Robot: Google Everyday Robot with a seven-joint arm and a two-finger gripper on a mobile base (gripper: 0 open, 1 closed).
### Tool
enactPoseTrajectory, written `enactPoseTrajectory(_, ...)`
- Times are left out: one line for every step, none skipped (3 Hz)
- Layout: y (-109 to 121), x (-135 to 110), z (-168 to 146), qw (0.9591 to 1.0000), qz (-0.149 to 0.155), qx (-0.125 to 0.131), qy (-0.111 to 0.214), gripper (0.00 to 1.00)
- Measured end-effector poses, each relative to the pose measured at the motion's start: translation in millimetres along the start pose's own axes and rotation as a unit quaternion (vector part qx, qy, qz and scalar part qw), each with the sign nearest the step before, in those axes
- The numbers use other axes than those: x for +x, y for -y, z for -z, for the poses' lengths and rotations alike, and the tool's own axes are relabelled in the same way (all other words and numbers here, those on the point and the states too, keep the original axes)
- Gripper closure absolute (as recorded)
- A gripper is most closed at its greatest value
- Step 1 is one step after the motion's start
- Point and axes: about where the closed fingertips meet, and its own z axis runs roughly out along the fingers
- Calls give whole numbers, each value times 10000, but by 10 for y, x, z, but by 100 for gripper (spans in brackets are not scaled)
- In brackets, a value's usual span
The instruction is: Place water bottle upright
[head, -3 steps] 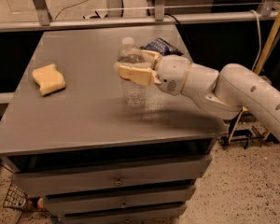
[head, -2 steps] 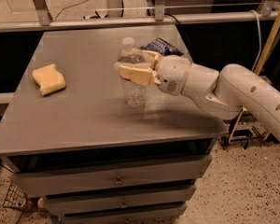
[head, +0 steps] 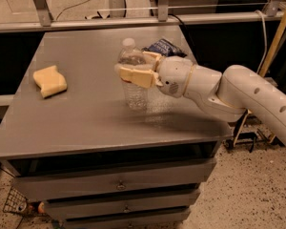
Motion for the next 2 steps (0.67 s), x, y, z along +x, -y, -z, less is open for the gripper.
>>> enactPoseTrajectory(-16,-7,-20,10000,4,-21,2,37)
enactPoseTrajectory(-32,-14,-41,10000,8,-42,3,13)
